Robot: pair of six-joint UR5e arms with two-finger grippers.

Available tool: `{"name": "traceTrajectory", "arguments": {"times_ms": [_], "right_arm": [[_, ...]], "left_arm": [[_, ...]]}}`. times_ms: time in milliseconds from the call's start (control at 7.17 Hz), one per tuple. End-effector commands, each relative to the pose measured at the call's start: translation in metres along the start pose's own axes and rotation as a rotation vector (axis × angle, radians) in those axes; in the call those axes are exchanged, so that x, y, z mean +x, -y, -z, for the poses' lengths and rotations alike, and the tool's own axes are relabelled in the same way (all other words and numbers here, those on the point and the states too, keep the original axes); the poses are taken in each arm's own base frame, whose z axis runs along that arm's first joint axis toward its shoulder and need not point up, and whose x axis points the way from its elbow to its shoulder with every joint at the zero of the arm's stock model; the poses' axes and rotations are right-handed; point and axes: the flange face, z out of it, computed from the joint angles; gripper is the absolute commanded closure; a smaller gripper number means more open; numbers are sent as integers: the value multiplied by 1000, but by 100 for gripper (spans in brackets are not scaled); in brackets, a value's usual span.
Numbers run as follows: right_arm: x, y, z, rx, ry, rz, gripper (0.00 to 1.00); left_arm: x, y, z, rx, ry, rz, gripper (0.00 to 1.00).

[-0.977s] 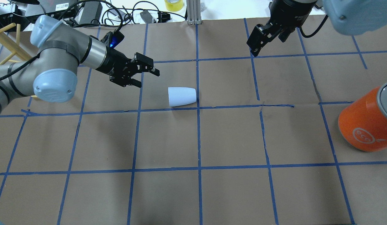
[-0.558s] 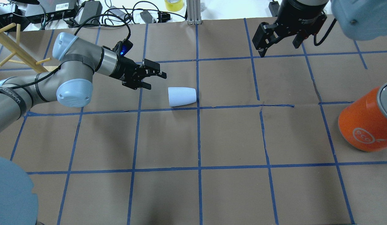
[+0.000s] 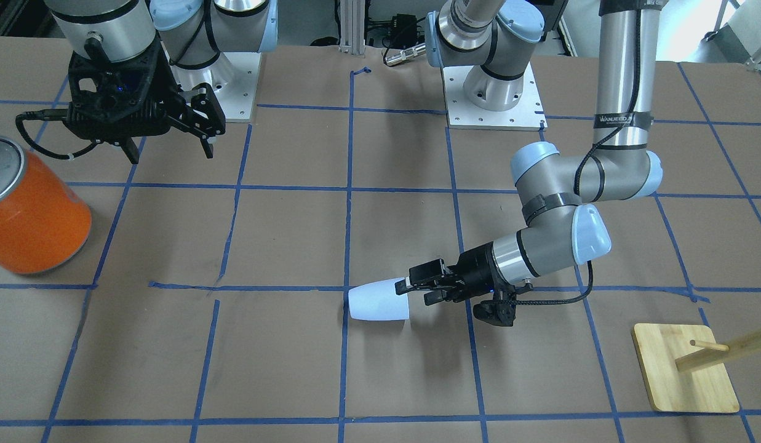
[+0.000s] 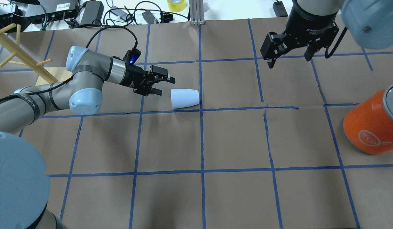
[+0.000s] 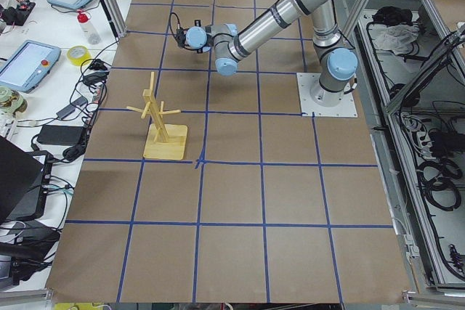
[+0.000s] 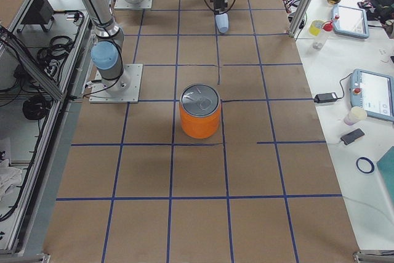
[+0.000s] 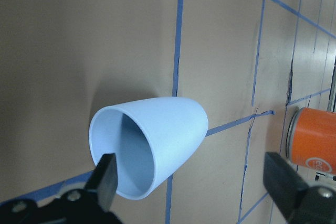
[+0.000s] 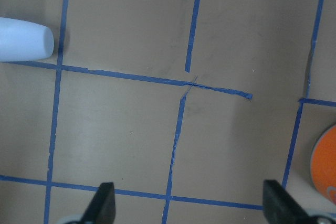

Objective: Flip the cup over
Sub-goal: 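Reach the left gripper toward the lying cup's mouth while the right gripper withdraws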

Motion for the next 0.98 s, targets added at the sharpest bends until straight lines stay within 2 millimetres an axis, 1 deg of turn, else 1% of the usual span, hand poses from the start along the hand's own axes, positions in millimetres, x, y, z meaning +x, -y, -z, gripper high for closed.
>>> {"name": "traceTrajectory", "arguments": {"times_ms": [0, 140, 419, 558, 837], "right_arm": [[0, -1, -2, -5, 3, 1, 0], [0, -1, -3, -9, 3, 0, 0], [0, -2, -3, -15, 2, 0, 0], [0, -2, -3, -15, 2, 0, 0], [0, -2, -3, -15, 2, 0, 0]], "left_arm": [[-7, 1, -13, 10, -64, -4, 0], [-4, 1, -17, 4, -140, 12, 0], [2, -1, -24, -7, -148, 39, 0], [3, -2, -26, -11, -180, 50, 0], [3, -2, -28, -16, -189, 60, 41]]}}
